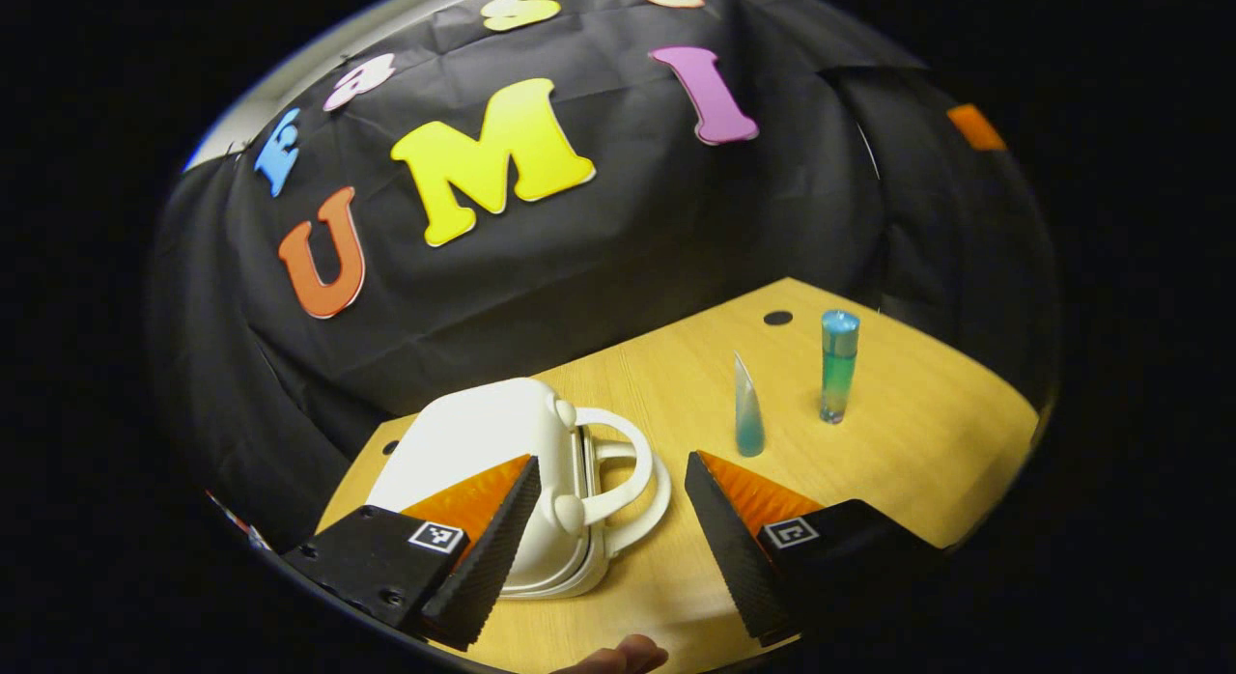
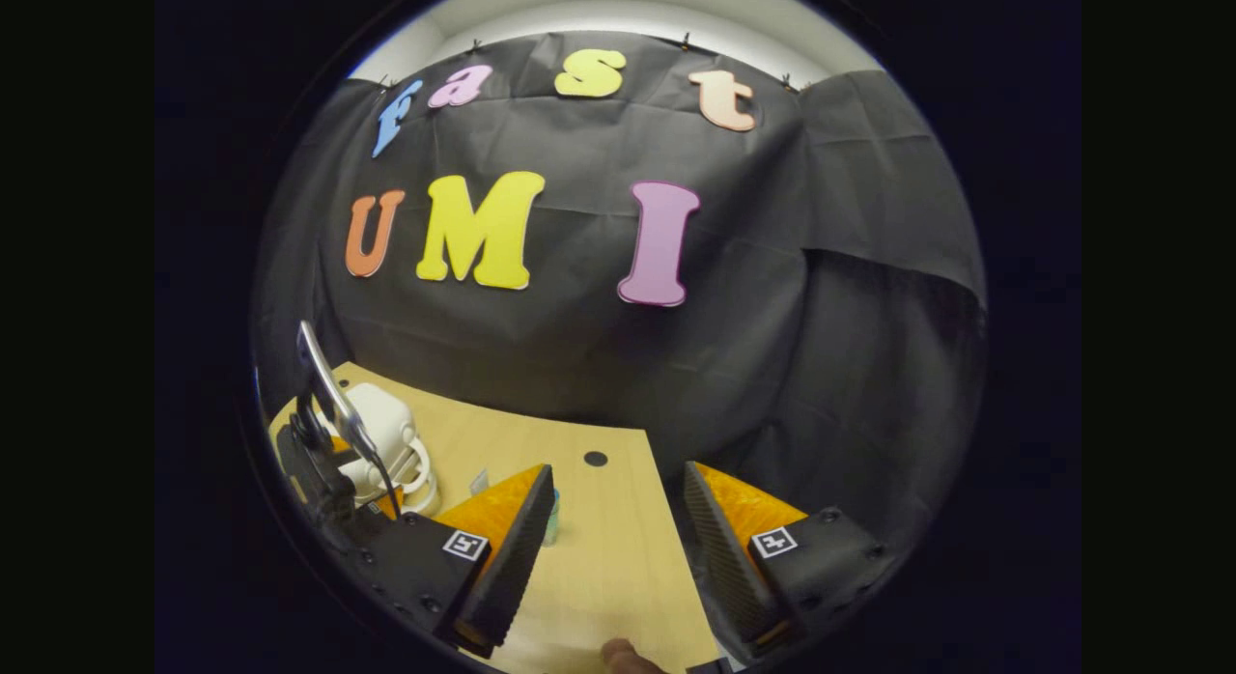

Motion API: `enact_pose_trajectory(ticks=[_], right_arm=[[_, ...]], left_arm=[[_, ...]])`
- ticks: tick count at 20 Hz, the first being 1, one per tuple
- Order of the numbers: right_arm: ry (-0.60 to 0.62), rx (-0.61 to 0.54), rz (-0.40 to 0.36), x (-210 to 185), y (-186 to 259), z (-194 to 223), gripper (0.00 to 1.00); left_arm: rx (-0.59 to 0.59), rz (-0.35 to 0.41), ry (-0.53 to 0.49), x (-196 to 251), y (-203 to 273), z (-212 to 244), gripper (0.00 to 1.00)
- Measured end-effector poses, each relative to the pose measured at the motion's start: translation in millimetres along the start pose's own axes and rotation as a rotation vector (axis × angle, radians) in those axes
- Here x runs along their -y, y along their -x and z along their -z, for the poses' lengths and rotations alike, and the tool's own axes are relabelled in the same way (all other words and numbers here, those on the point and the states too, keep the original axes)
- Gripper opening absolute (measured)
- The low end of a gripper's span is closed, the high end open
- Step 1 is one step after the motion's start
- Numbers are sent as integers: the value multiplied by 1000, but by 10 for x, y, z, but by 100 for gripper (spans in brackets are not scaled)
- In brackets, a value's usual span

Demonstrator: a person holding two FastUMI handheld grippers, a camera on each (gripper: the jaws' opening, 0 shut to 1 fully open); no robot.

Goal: First open the suitcase, pack the skin care products into it, and then close the suitcase.

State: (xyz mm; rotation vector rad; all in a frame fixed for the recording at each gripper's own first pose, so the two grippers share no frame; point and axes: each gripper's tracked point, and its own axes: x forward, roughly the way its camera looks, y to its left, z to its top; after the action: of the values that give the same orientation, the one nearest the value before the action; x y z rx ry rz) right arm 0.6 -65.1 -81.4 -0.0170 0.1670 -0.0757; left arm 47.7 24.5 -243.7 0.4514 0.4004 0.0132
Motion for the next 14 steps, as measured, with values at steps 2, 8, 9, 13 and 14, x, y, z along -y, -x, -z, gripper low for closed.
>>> enact_pose_trajectory(ticks=[2, 8, 9, 13, 14], right_arm=[[-14, -26, 3, 88, -51, 129, 80], [-14, -76, -1, 318, -291, 470, 80], [-26, -94, -7, 342, -330, 538, 80], [-28, -102, -35, 390, -457, 630, 80], [-23, -97, -44, 390, -483, 630, 80]], left_arm=[[-39, -2, -73, 37, -136, 136, 96], [-97, -69, -286, -8, -501, 240, 95], [-105, -72, -326, 1, -574, 256, 93], [-177, -106, -455, -45, -722, 373, 89], [-191, -106, -482, -26, -738, 376, 88]])
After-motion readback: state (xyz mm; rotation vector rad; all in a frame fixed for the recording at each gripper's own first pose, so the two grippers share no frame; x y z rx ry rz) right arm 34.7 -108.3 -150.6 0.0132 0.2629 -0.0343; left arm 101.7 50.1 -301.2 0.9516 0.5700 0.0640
